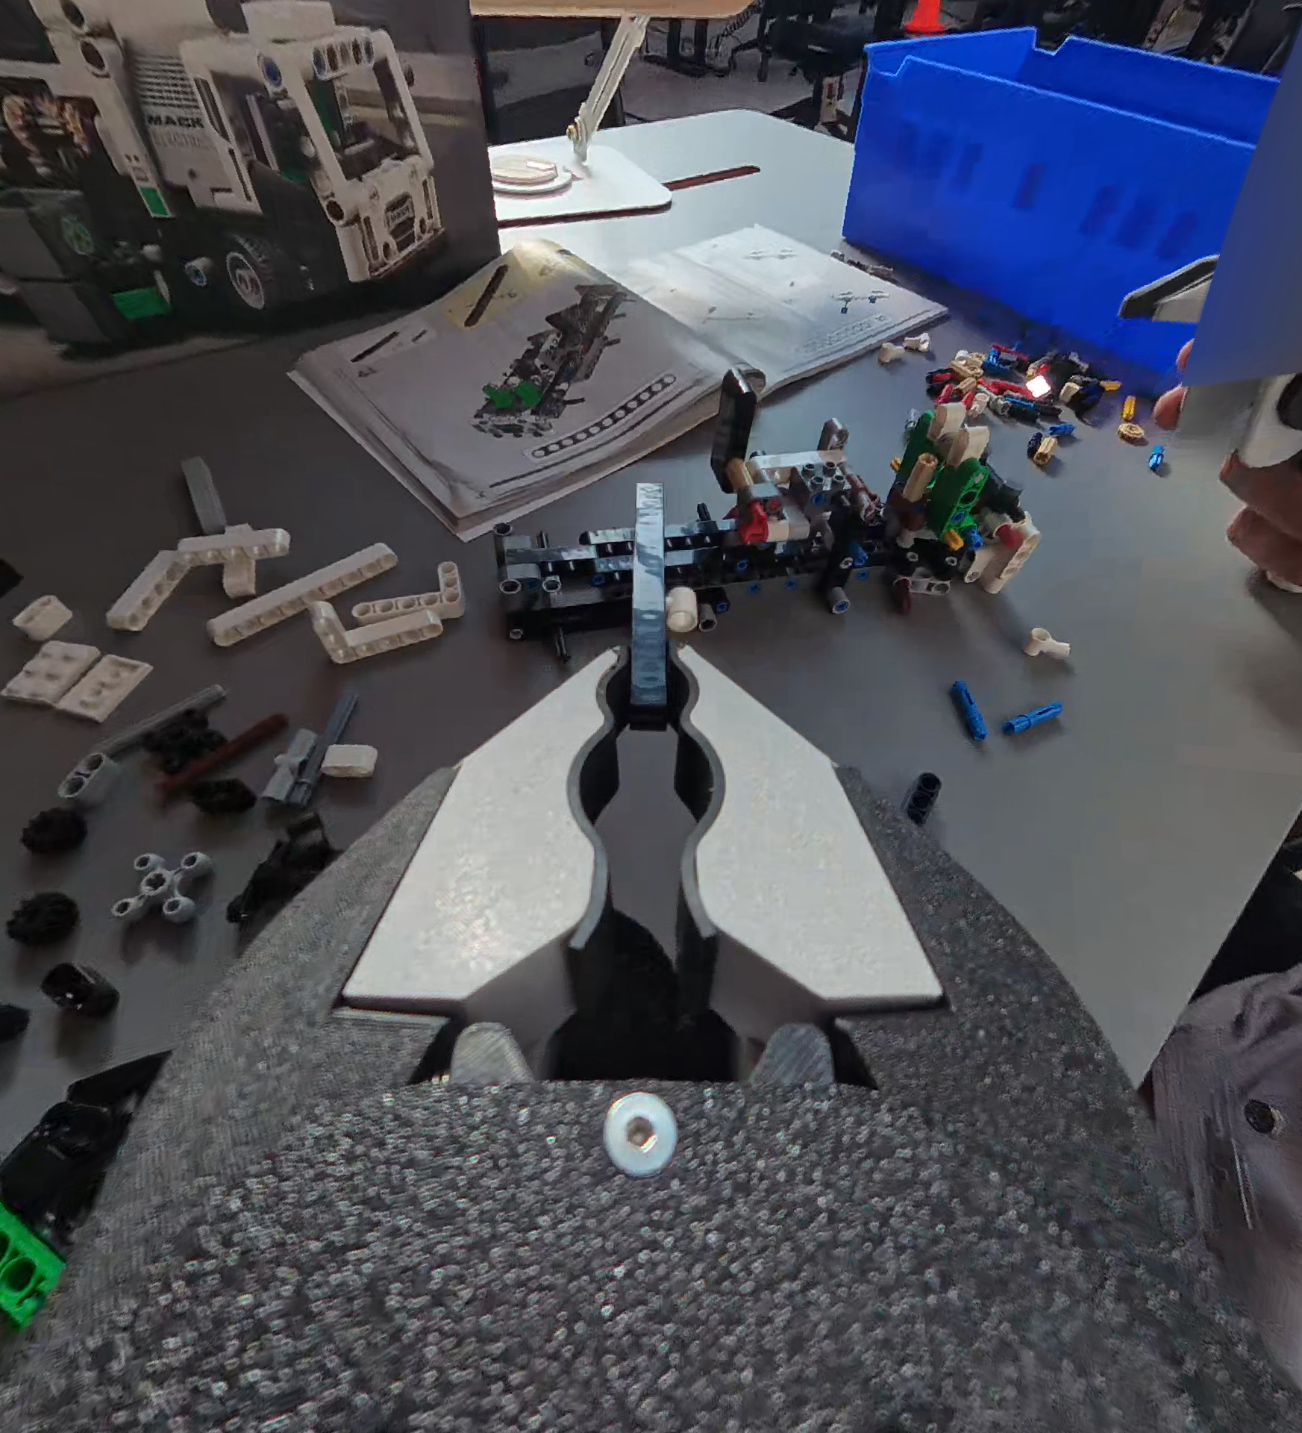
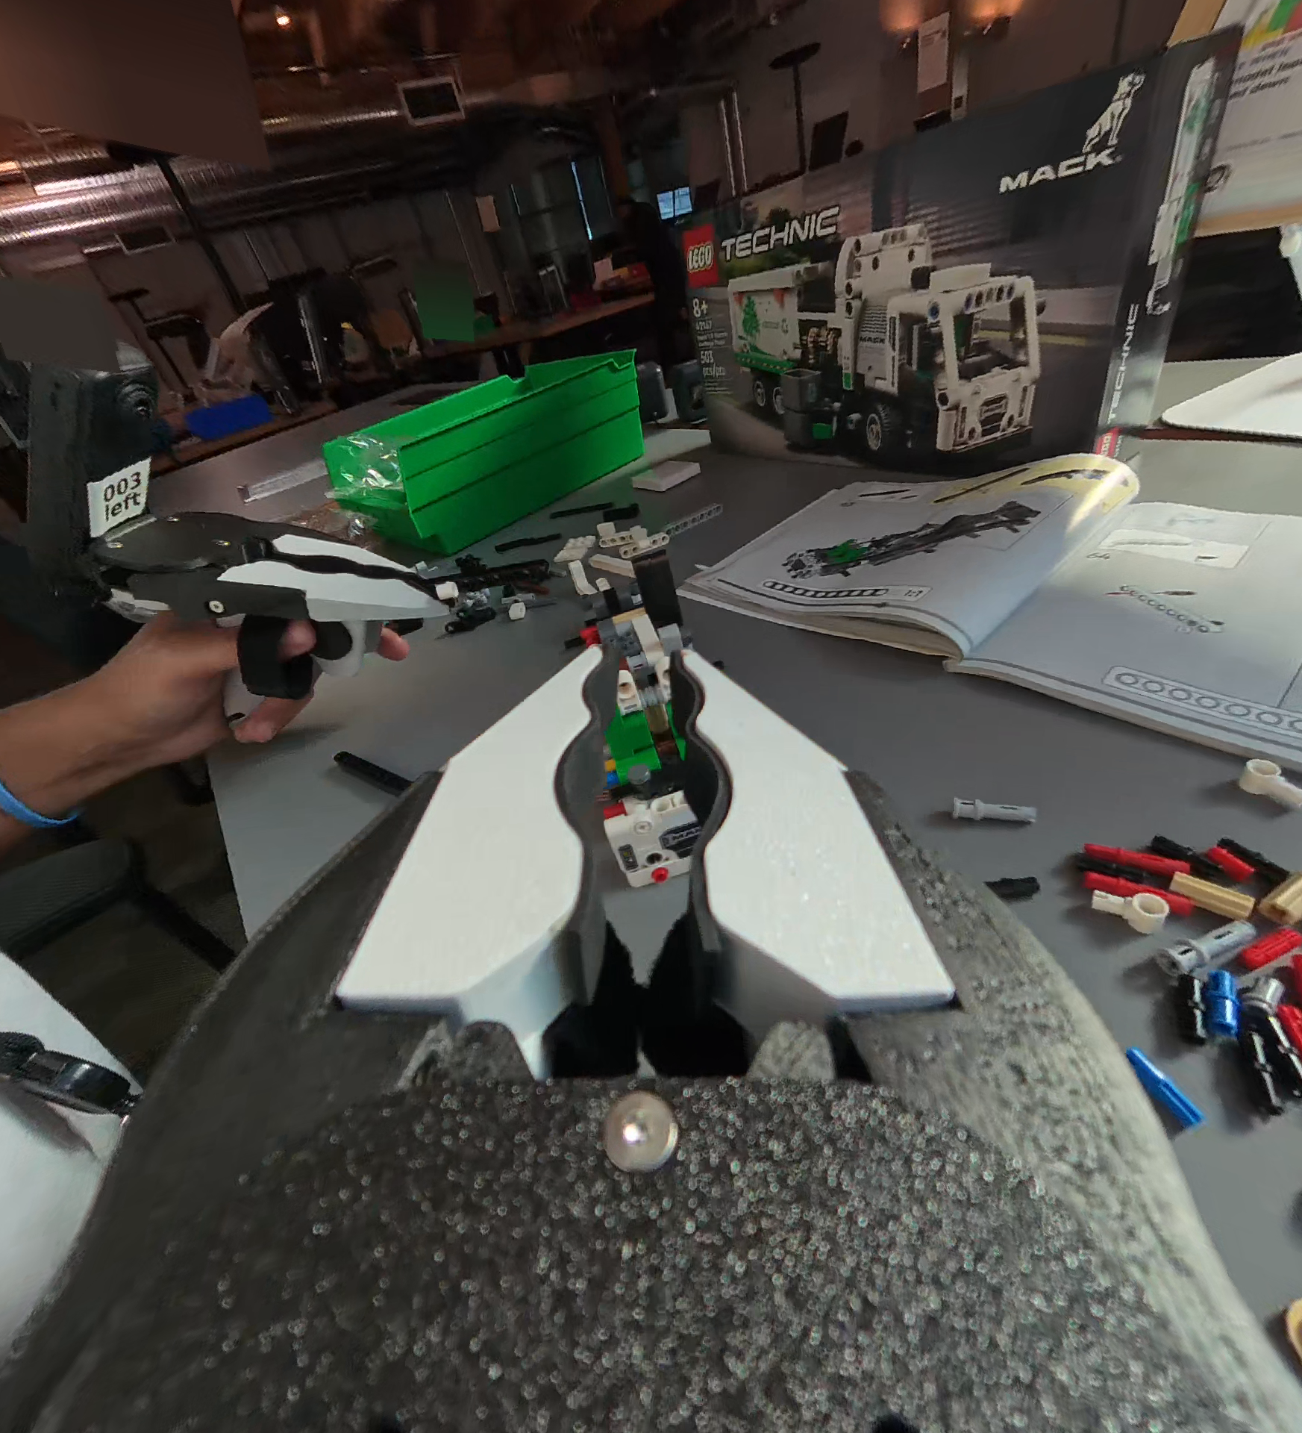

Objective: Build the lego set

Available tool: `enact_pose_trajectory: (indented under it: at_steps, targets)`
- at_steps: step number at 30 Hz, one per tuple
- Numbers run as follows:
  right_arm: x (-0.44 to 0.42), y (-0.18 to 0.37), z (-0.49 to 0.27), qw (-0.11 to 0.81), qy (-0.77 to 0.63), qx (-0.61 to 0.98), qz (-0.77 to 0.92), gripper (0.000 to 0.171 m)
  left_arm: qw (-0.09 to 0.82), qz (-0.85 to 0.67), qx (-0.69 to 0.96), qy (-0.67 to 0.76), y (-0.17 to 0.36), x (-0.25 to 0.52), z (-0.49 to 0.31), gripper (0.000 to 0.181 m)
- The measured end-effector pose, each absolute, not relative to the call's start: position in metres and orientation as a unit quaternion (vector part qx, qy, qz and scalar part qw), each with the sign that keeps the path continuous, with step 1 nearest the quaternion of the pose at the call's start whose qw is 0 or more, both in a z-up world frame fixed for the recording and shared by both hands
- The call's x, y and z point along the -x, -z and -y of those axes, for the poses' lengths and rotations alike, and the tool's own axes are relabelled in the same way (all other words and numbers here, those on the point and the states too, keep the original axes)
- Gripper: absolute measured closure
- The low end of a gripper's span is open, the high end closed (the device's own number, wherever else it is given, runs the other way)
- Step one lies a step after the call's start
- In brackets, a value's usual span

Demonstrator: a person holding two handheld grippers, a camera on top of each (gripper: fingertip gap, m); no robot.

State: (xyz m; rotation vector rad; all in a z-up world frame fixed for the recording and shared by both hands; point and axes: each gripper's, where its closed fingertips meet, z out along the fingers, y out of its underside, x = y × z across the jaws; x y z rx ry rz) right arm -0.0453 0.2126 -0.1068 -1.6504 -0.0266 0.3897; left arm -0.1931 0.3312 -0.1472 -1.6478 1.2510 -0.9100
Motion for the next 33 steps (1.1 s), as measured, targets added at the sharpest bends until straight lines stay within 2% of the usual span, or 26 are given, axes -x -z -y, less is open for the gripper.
enact_pose_trajectory:
  at_steps: [7, 15, 30, 33]
  targets:
    - [0.045, 0.105, -0.216, 0.661, -0.195, 0.724, 0.015, 0.16, 0.389, -0.459, 0.671, 0.433, 0.143, 0.193, -0.337, 0.175]
    - [0.042, 0.105, -0.216, 0.659, -0.224, 0.718, 0.003, 0.16, 0.356, -0.471, 0.694, 0.411, 0.158, 0.188, -0.338, 0.175]
    - [0.05, 0.103, -0.213, 0.661, -0.23, 0.714, 0.02, 0.159, 0.373, -0.481, 0.687, 0.398, 0.156, 0.188, -0.336, 0.175]
    - [0.068, 0.11, -0.206, 0.632, -0.241, 0.735, 0.055, 0.16, 0.384, -0.491, 0.673, 0.398, 0.153, 0.188, -0.332, 0.175]
